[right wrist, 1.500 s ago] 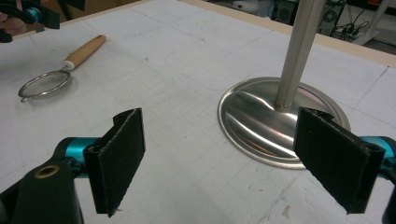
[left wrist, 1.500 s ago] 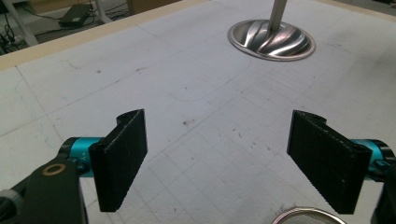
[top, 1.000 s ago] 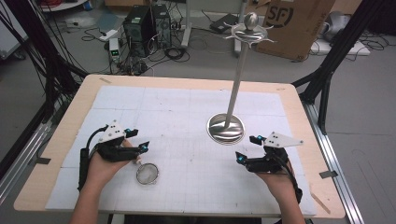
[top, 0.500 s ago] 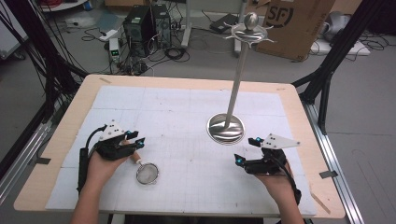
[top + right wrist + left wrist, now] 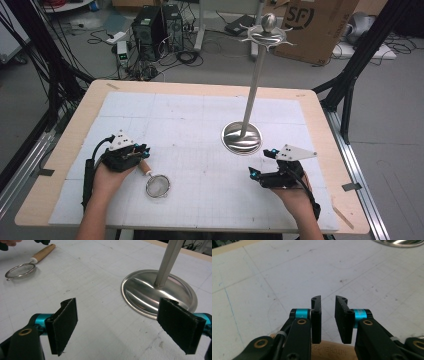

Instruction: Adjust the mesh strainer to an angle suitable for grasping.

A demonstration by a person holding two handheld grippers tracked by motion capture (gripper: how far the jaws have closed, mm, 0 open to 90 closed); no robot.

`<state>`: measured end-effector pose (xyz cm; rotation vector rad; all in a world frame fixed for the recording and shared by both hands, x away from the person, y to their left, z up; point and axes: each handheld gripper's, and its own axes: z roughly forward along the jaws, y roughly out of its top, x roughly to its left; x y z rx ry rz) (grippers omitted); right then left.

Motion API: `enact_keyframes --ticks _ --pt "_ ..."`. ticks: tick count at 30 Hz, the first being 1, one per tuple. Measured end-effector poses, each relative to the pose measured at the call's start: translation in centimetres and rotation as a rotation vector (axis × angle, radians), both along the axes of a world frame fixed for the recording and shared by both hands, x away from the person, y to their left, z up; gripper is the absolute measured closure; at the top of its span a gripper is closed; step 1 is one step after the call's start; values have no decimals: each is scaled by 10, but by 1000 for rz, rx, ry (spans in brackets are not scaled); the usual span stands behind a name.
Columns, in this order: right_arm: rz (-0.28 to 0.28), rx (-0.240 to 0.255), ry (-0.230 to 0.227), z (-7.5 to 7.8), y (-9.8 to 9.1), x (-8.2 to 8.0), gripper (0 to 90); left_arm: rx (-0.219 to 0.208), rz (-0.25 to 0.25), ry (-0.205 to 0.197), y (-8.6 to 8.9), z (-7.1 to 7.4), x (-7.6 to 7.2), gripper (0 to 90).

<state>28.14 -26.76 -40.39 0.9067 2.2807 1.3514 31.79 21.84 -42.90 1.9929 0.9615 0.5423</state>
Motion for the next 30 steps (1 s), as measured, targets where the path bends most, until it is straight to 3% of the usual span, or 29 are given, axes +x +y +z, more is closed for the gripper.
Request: enact_keyframes --ticks 3,11,24,30 --pt "6 -14 1 -2 2 1 162 22 17 24 1 -5 2 801" --pt "16 -24 12 -4 6 1 162 48 17 38 1 -8 3 828" --pt "19 -14 -1 0 7 4 163 57 18 56 9 -12 -3 874" --pt "14 3 -15 5 6 7 163 41 26 63 17 -12 -9 881"
